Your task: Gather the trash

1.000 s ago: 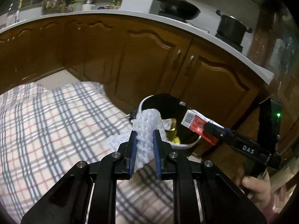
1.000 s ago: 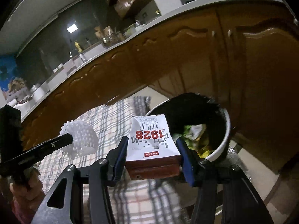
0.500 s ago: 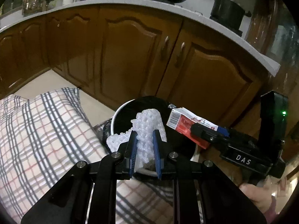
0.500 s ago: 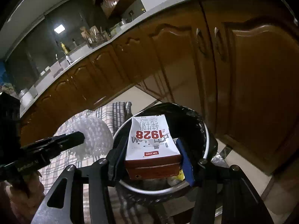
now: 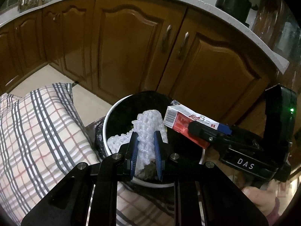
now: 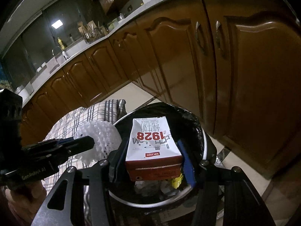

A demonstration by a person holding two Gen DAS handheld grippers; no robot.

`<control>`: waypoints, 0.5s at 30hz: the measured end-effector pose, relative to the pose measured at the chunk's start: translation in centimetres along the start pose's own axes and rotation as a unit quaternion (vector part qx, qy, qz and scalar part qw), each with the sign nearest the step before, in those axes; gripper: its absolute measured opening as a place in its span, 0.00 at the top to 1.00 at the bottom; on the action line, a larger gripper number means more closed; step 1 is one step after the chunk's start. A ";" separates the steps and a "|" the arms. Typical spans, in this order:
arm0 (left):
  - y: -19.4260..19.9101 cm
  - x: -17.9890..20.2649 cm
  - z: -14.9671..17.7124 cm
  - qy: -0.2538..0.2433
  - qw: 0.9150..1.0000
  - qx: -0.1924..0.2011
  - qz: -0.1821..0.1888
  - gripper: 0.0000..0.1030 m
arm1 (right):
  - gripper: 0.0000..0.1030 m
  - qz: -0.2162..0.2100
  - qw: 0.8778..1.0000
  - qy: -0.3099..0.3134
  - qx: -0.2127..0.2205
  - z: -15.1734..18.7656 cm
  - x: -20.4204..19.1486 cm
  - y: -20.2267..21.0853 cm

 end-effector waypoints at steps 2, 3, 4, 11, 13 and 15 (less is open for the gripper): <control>-0.2 -0.1 0.0 0.001 1.000 -0.002 0.000 0.85 | 0.49 0.000 1.000 -0.002 -0.002 0.0 0.1 -0.2; -0.3 -0.2 0.0 0.003 1.000 -0.004 0.002 0.84 | 0.49 0.000 1.000 -0.002 -0.003 0.0 0.1 -0.3; -0.3 -0.2 0.0 0.005 1.000 -0.005 0.003 0.83 | 0.49 0.000 1.000 -0.001 -0.005 0.0 0.1 -0.3; 0.2 -0.5 0.4 0.015 1.000 0.000 0.000 0.53 | 0.47 0.002 1.000 -0.021 -0.012 0.0 0.8 -0.9; 0.7 -0.7 0.6 0.019 1.000 0.003 0.000 0.50 | 0.47 0.004 1.000 -0.024 -0.007 0.1 0.9 -0.5; 1.4 -0.8 0.9 0.021 1.000 0.011 -0.004 0.48 | 0.47 0.001 1.000 -0.027 -0.002 0.3 0.7 0.1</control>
Point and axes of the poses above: each gripper's, at about its wrist camera, not at the fingertips, and y roughly against the way its jaws point, x to its right, z to its underside, the point moved 1 cm from there along -y, roughly the way its jaws point, and after that the axes turned 13 degrees about x, right-handed, at the moved point
